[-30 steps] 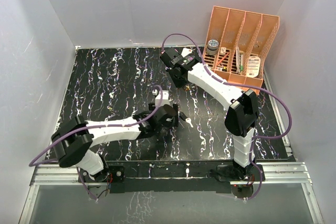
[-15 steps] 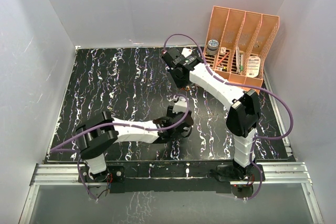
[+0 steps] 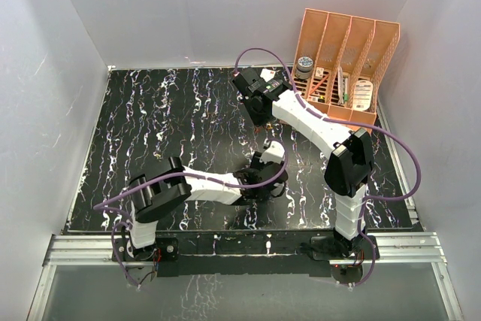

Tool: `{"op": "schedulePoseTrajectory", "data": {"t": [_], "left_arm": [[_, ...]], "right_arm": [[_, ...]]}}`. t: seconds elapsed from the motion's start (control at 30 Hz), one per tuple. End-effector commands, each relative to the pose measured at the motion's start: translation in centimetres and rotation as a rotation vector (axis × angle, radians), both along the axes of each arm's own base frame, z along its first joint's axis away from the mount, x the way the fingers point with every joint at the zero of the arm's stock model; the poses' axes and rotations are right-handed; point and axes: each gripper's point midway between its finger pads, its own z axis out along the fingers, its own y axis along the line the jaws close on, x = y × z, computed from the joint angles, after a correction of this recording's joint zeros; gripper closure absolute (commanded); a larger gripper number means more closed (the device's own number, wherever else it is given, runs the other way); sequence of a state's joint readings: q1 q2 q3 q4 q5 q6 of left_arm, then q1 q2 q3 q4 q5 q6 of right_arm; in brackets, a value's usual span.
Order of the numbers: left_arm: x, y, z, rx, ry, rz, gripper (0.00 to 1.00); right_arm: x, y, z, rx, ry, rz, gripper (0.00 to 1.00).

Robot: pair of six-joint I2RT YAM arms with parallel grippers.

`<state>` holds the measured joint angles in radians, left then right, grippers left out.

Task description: Put the keys on the keyring

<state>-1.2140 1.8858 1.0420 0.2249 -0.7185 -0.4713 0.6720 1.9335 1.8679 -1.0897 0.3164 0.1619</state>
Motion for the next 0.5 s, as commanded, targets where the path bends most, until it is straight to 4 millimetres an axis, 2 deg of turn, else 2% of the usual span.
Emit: {"op": "schedulePoseTrajectory", "data": {"t": [0.0,0.47], "left_arm": [[0.8,-1.4,1.6,-0.011,-0.052,-0.002,0.53],[1.6,-2.2,-0.7,0.083,-0.053,0.004,0.57]], "right_arm": [[0.8,0.2,3.5,0.060,-0.088,-0.006,1.00],[0.6,0.0,3.7,0.057,-0.092,-0.012,1.00]]}}
